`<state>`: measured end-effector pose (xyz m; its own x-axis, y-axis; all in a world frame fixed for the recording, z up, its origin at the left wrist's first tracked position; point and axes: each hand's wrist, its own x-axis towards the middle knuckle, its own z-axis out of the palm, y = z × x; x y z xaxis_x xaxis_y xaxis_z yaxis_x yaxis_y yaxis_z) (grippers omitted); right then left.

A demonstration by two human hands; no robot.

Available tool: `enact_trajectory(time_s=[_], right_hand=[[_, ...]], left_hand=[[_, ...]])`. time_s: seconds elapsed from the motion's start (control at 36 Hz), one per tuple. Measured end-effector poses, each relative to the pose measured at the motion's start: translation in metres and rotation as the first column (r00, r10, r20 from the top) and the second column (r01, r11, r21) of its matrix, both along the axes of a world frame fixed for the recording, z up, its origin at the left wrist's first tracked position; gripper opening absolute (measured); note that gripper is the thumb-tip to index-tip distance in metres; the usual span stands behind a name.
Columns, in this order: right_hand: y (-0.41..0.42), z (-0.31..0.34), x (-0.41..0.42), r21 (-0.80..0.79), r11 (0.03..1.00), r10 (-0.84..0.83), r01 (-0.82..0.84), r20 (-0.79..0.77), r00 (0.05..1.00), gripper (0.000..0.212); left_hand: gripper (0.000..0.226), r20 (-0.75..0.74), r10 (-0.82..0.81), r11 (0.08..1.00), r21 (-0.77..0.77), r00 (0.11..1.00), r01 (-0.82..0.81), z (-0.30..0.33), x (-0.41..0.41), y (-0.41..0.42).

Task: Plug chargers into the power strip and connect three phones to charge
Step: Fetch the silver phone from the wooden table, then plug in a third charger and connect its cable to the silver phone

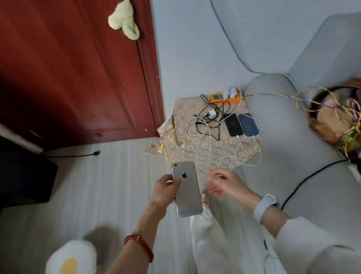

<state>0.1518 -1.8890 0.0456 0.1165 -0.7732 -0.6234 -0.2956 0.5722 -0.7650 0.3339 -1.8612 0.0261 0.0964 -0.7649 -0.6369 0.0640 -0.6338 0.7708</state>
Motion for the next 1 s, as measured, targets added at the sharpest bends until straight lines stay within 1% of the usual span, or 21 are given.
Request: enact_trajectory(time_s=[0.11,0.28,0.36,0.44,0.53,0.61,0.64,0.67,0.72,0.78,0.81,0.83,0.89,0.94,1.0], right_hand=[[-0.091,-0.021,-0.016,-0.022,0.999,0.031,-0.033,-0.089,0.996,0.021],[-0.214,-0.054,-0.038,-0.041,0.997,0.058,-0.072,-0.276,0.959,0.03],[-0.261,-0.068,-0.045,-0.032,0.988,0.121,-0.15,-0.432,0.894,0.035],[-0.3,-0.084,-0.049,-0.006,0.94,0.288,-0.342,-0.529,0.799,0.035],[-0.335,-0.108,-0.049,-0.018,0.899,0.337,-0.438,-0.613,0.715,0.036],[-0.364,-0.138,-0.046,0.023,0.862,0.369,-0.506,-0.714,0.596,0.042],[-0.373,-0.149,-0.044,0.029,0.828,0.379,-0.56,-0.765,0.521,0.043],[-0.382,-0.158,-0.043,0.045,0.766,0.392,-0.642,-0.823,0.411,0.043],[-0.397,-0.179,-0.042,0.126,0.586,0.409,-0.8,-0.899,0.159,0.042],[-0.412,-0.199,-0.044,0.191,0.457,0.381,-0.869,-0.924,-0.003,0.038],[-0.418,-0.208,-0.045,0.222,0.431,0.351,-0.875,-0.934,-0.064,0.035],[-0.424,-0.217,-0.046,0.239,0.425,0.315,-0.873,-0.943,-0.105,0.032],[-0.437,-0.231,-0.048,0.224,0.414,0.257,-0.882,-0.959,-0.122,0.03],[-0.447,-0.246,-0.052,0.24,0.372,0.31,-0.897,-0.943,-0.123,0.038],[-0.458,-0.256,-0.055,0.27,0.342,0.329,-0.9,-0.932,-0.155,0.043]], left_hand=[[0.015,0.06,0.089,0.995,0.032,0.994,-0.091,-0.02,-0.001,-0.093],[0.015,0.139,0.169,0.977,0.103,0.976,-0.184,-0.052,-0.007,-0.216],[0.021,0.196,0.14,0.979,0.119,0.971,-0.165,-0.067,-0.009,-0.262],[0.022,0.222,0.127,0.98,0.121,0.967,-0.156,-0.085,-0.009,-0.299],[0.023,0.248,0.096,0.982,0.132,0.964,-0.132,-0.109,-0.009,-0.333],[0.023,0.269,0.069,0.983,0.148,0.961,-0.112,-0.135,-0.009,-0.36],[0.024,0.277,0.058,0.984,0.147,0.959,-0.102,-0.145,-0.009,-0.369],[0.025,0.283,0.044,0.985,0.145,0.958,-0.088,-0.155,-0.009,-0.376],[0.024,0.292,0.026,0.985,0.154,0.956,-0.074,-0.175,-0.01,-0.388],[0.021,0.288,0.041,0.982,0.167,0.957,-0.092,-0.193,-0.011,-0.395],[0.02,0.284,0.056,0.979,0.173,0.957,-0.109,-0.201,-0.012,-0.398],[0.019,0.285,0.066,0.976,0.179,0.956,-0.121,-0.209,-0.013,-0.401],[0.018,0.297,0.075,0.972,0.192,0.952,-0.137,-0.222,-0.016,-0.406],[0.019,0.306,0.095,0.968,0.193,0.947,-0.16,-0.233,-0.018,-0.409],[0.022,0.318,0.123,0.964,0.185,0.94,-0.189,-0.24,-0.021,-0.41]])
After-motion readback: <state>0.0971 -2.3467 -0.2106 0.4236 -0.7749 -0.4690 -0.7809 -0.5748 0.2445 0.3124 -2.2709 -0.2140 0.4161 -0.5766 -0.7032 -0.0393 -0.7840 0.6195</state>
